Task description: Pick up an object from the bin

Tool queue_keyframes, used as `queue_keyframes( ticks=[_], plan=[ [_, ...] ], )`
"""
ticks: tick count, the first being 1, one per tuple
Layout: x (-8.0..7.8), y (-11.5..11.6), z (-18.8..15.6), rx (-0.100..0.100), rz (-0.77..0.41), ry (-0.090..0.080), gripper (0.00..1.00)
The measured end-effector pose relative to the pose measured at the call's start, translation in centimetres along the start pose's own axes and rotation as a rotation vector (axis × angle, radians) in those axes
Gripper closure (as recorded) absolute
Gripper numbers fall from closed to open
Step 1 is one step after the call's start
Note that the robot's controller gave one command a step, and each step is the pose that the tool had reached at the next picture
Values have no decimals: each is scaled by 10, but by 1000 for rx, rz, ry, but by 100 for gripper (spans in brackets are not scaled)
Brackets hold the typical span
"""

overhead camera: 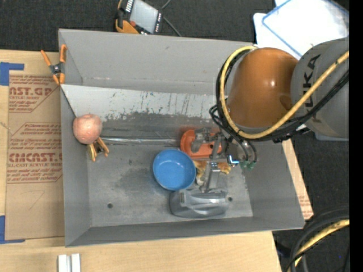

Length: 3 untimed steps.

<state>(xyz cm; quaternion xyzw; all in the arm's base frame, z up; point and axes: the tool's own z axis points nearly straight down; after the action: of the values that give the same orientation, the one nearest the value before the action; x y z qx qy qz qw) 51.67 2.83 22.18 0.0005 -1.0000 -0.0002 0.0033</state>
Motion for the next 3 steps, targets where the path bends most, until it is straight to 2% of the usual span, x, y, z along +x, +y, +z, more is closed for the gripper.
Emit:
queue_keyframes(
  ticks=[1, 2, 3],
  plan=[
    [-2, 0, -4, 0, 1, -8, 0],
    [-57, 50, 64, -1, -190, -5, 0],
    [-6, 45, 63, -2, 342, -7, 0]
  ],
)
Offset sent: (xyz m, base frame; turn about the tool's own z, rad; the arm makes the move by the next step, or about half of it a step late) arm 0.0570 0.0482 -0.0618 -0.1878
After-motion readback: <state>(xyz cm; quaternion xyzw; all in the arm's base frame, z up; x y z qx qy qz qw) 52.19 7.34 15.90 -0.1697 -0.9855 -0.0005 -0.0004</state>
